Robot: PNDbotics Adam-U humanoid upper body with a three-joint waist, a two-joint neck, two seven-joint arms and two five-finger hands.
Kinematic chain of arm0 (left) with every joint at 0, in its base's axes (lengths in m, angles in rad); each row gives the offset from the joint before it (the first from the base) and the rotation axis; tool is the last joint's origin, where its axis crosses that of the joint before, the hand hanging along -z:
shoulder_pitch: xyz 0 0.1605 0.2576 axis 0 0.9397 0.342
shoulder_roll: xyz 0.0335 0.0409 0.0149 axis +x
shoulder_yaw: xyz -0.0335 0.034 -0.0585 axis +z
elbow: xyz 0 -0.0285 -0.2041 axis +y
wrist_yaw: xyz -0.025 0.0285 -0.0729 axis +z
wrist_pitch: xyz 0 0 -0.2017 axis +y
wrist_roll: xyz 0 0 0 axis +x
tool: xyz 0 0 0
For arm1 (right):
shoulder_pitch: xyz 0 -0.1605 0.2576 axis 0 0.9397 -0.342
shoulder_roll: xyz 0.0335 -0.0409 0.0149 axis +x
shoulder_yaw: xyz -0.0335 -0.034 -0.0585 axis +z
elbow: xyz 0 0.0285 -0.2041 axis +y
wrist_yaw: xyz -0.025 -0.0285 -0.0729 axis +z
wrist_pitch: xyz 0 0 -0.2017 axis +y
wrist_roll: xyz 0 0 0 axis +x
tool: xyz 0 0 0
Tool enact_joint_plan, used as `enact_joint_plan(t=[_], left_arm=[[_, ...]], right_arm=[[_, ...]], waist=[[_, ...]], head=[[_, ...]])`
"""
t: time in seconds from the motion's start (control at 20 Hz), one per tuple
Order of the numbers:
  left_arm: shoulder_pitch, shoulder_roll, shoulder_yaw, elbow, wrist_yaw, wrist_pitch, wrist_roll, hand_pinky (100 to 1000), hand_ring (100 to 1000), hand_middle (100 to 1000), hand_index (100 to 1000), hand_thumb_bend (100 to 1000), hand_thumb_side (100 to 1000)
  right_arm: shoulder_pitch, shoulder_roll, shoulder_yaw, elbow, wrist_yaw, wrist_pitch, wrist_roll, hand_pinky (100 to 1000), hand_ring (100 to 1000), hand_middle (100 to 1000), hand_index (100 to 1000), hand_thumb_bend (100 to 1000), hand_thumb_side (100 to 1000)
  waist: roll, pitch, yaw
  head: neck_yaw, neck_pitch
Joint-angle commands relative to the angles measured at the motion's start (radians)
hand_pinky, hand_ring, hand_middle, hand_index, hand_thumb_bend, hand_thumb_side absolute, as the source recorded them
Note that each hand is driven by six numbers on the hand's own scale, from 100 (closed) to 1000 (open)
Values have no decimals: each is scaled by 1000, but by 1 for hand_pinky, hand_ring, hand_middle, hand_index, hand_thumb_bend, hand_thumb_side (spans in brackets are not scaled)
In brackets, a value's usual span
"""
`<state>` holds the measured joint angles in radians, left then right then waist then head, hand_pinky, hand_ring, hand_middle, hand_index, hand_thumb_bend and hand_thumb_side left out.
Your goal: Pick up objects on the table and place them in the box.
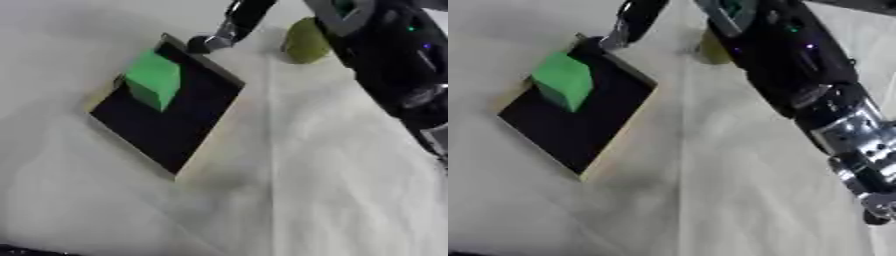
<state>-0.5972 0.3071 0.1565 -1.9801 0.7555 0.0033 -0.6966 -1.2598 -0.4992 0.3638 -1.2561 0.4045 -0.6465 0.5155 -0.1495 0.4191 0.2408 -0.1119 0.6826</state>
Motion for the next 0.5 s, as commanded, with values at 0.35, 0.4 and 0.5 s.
enact_joint_plan(t=[0.35,0.4,0.5], left_arm=[[-3,28,17,-20,-2,-20,-1,896,824,853,856,100,672],[-3,29,17,-20,-2,-23,-2,896,824,854,856,100,672],[-3,32,18,-20,-3,-26,-5,897,825,855,856,100,672]], right_arm=[[144,-259,-152,-149,-103,-237,77,908,956,821,894,192,282],[163,-276,-159,-165,-100,-226,60,910,960,831,896,183,279],[194,-301,-165,-182,-86,-209,42,914,966,842,899,175,280]], waist=[[34,-18,-34],[37,-16,-36],[41,-11,-41]], head=[[30,-53],[32,-56],[33,-62]])
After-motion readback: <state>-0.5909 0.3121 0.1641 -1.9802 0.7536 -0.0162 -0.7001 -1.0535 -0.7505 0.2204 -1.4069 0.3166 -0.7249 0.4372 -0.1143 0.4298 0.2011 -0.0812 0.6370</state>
